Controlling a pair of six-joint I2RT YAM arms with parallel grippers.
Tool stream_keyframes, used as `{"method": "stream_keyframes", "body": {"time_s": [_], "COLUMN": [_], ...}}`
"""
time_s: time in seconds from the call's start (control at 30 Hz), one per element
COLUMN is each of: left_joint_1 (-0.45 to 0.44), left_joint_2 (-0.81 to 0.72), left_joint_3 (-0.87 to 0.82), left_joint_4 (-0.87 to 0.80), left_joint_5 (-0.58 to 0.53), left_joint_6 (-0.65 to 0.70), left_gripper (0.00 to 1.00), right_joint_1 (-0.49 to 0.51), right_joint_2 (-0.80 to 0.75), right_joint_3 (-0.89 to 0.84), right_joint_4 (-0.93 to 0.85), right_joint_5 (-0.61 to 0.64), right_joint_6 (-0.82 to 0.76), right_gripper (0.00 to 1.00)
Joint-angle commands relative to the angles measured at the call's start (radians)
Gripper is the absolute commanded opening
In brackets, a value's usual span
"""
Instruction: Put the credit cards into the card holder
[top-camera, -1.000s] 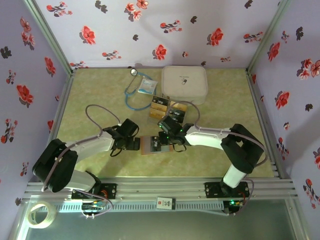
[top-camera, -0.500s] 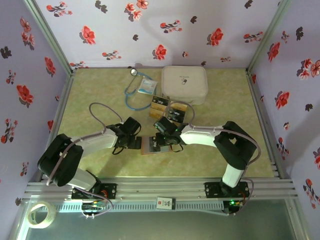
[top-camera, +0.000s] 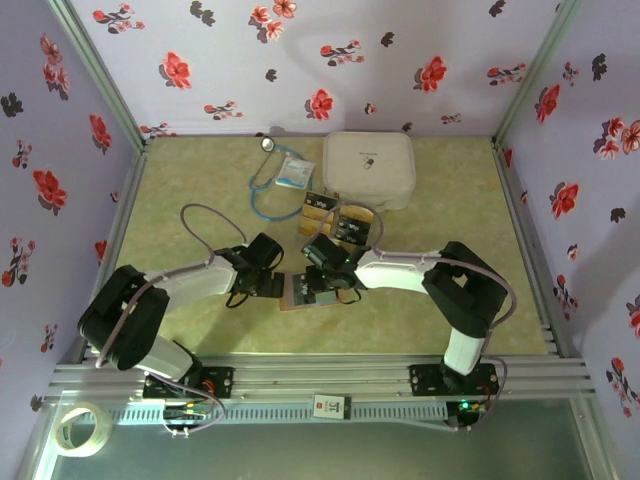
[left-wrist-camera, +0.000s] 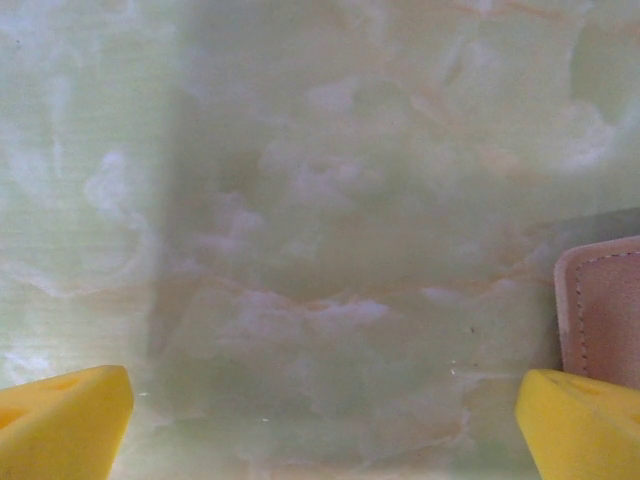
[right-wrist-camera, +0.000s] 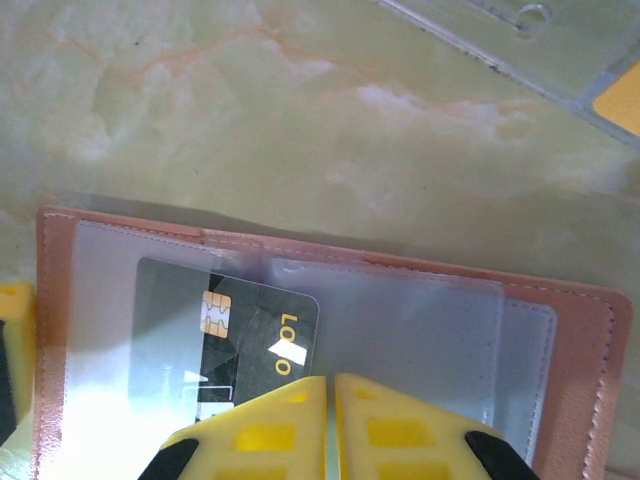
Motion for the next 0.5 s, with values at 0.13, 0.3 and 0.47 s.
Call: {"method": "stream_keyframes", "body": {"time_s": [0.13,0.3,0.47], "left_joint_1": [0.004,0.003,0.003], "left_joint_2": [0.033,0.031,0.027], "left_joint_3": [0.005,0.002,-0.001], "left_joint_4": [0.003,0.005,0.005], "left_joint_5": [-0.001,0.000,-0.001], "left_joint_6": [0.011,0.009,0.008], "left_gripper": [1.00,1.00,1.00], "right_joint_1": [0.026,0.041,0.050], "right_joint_2": [0.046,0.066,0.079], "right_joint_3": [0.052,0.079,0.094], "right_joint_4": [0.008,0.011,0.013], "right_joint_5": [-0.027,-0.039,-0.050], "right_joint_6": [0.005,0.007,0.009], "right_gripper": [0.10,0.10,0.10]}}
